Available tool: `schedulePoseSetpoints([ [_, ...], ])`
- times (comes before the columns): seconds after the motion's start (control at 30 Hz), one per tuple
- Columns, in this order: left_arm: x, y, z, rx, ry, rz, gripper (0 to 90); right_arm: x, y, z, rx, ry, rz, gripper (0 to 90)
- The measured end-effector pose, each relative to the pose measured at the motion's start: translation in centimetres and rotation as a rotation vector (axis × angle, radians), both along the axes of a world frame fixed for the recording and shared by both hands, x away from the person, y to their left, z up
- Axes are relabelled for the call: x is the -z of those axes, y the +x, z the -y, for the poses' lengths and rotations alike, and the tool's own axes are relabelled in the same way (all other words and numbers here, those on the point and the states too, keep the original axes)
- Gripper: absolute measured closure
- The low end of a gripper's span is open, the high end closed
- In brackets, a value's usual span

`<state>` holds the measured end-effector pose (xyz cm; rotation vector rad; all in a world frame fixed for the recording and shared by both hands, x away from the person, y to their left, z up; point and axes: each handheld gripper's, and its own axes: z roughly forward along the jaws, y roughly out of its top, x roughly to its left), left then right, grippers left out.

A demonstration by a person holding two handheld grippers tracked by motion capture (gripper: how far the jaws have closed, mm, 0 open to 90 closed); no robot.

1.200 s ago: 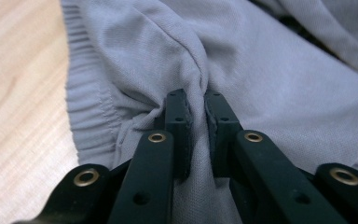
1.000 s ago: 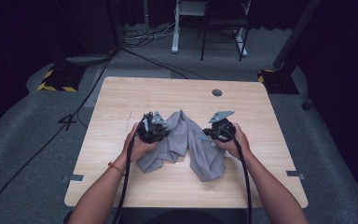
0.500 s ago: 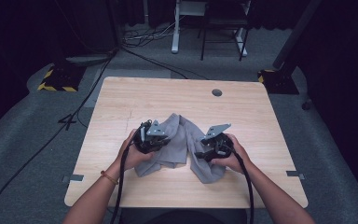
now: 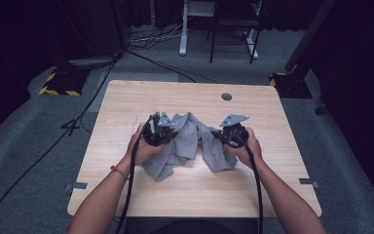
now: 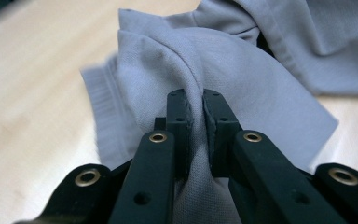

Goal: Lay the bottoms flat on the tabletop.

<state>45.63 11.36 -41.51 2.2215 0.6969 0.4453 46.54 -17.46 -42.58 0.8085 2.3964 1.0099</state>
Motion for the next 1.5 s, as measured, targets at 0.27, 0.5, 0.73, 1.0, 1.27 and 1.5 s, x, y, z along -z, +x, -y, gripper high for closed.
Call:
schedulePoseSetpoints([
  [0.27,-2.8,-4.6,-0.7,0.132,-0.058,0.112,82.2,-5.1,-3.9,2.5,-0.099,0.11,0.081,84.9],
  [0.5,0.9,-10.9,-2.5,0.268,0.01,0.032,82.9,-1.3,-10.1,2.1,-0.316,0.016,-0.045,84.7],
  [0.73,5.0,-14.1,-2.7,0.296,0.105,-0.076,83.6,3.0,-12.6,1.7,-0.364,-0.063,-0.166,81.3],
  [1.0,7.4,-15.1,-6.3,0.209,0.048,-0.177,79.0,5.1,-13.5,4.1,-0.296,-0.017,-0.227,58.5],
  [1.27,5.2,-16.1,-8.2,0.074,-0.024,-0.081,53.8,1.4,-13.3,6.9,-0.188,0.079,-0.063,43.9],
  [1.5,3.8,-11.6,-7.5,-0.064,-0.08,-0.072,29.5,-1.1,-7.7,4.3,-0.141,0.08,0.001,42.6],
])
